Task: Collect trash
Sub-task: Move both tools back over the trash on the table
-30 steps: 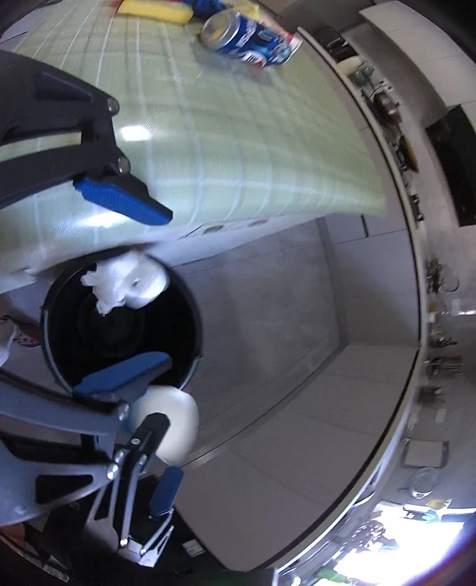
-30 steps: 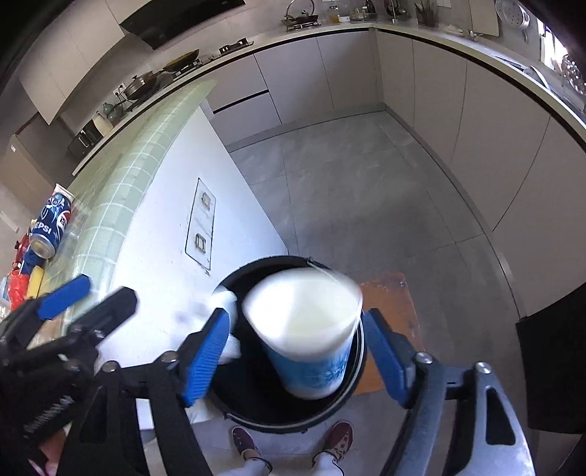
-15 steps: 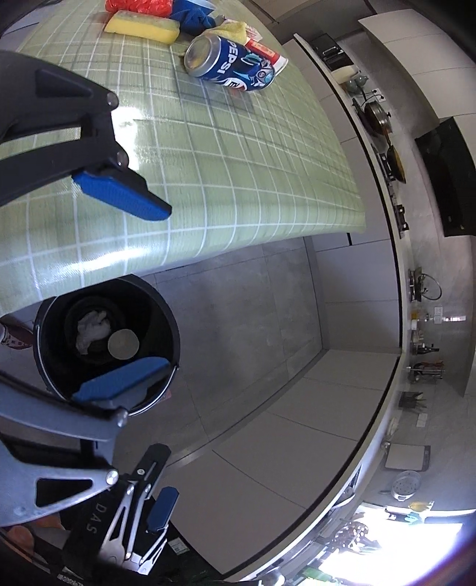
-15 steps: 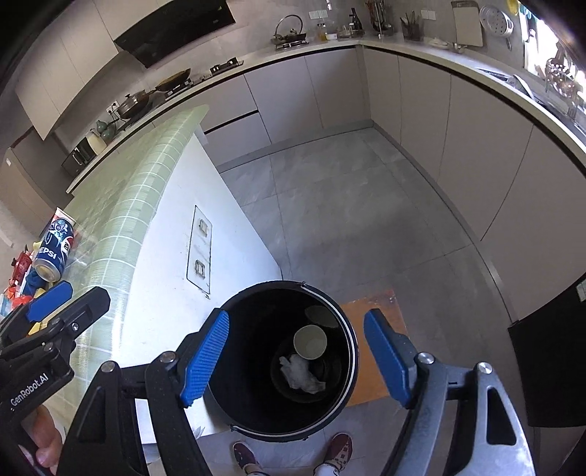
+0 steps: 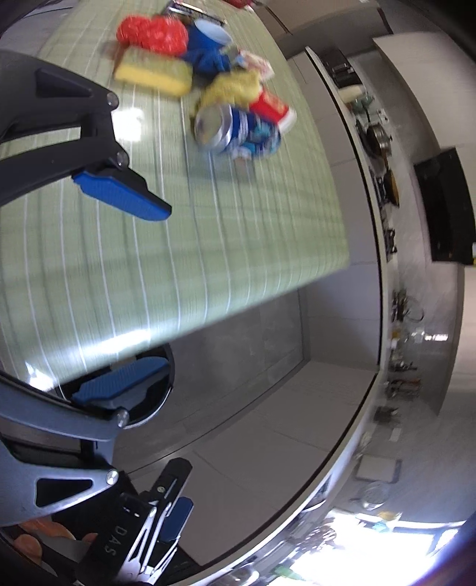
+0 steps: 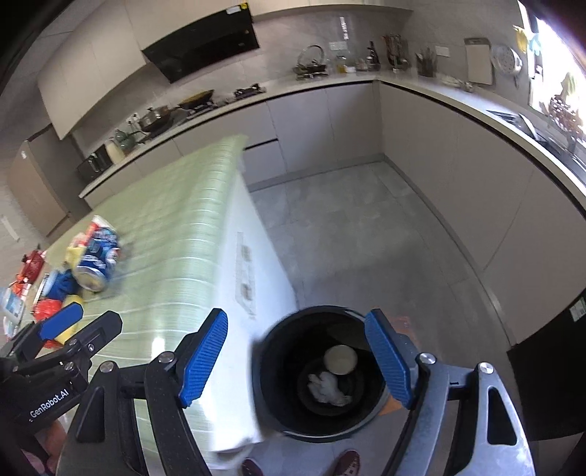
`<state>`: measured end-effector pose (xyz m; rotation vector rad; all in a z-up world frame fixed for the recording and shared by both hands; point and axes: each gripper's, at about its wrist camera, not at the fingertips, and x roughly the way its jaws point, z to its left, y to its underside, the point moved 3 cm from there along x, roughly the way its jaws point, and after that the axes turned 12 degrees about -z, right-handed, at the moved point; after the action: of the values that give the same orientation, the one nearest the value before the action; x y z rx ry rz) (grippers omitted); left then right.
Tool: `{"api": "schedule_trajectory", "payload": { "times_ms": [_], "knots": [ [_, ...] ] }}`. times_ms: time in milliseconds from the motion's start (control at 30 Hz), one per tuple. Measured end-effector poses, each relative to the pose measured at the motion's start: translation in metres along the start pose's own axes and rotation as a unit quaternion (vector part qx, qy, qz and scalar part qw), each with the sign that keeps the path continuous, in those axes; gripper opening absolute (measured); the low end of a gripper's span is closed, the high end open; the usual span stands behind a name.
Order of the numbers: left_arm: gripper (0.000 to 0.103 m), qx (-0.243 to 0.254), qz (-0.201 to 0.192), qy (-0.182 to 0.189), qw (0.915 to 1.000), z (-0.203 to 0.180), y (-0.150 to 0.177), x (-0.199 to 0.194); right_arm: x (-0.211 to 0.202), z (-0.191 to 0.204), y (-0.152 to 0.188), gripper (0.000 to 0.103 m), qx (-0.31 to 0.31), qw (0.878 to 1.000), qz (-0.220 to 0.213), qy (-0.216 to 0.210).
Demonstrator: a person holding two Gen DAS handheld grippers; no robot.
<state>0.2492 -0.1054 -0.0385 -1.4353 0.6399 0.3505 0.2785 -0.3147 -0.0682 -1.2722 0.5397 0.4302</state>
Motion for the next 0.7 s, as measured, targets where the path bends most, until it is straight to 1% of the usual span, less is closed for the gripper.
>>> {"api": "schedule_trajectory", "payload": {
  "times_ms": [133, 267, 467, 633, 700],
  "knots": [
    [0.078, -0.011, -0.013, -0.017, 0.9997, 0.046, -0.001, -0.017, -0.005, 0.041, 0.001, 0.084, -0.007, 1.000, -0.009, -0.004],
    [0.078, -0.026, -0.019, -0.033, 0.9990, 0.097, 0.002, -0.029, -0.010, 0.088, 0.004, 0.085, -0.008, 1.000, -0.020, -0.014],
    [0.078, -0.038, -0.029, -0.047, 0.9978, 0.169, 0.012, -0.041, -0.008, 0.163, 0.016, 0.085, -0.021, 0.999, -0.031, -0.026],
    [0.078, -0.049, -0.026, -0.065, 0.9964, 0.223, 0.022, -0.043, 0.000, 0.219, 0.031, 0.085, -0.029, 0.998, -0.028, -0.038],
    [0.078, -0.053, -0.022, -0.071, 0.9958, 0.237, 0.023, -0.044, 0.004, 0.239, 0.036, 0.085, -0.032, 0.998, -0.022, -0.046]
  ]
}}
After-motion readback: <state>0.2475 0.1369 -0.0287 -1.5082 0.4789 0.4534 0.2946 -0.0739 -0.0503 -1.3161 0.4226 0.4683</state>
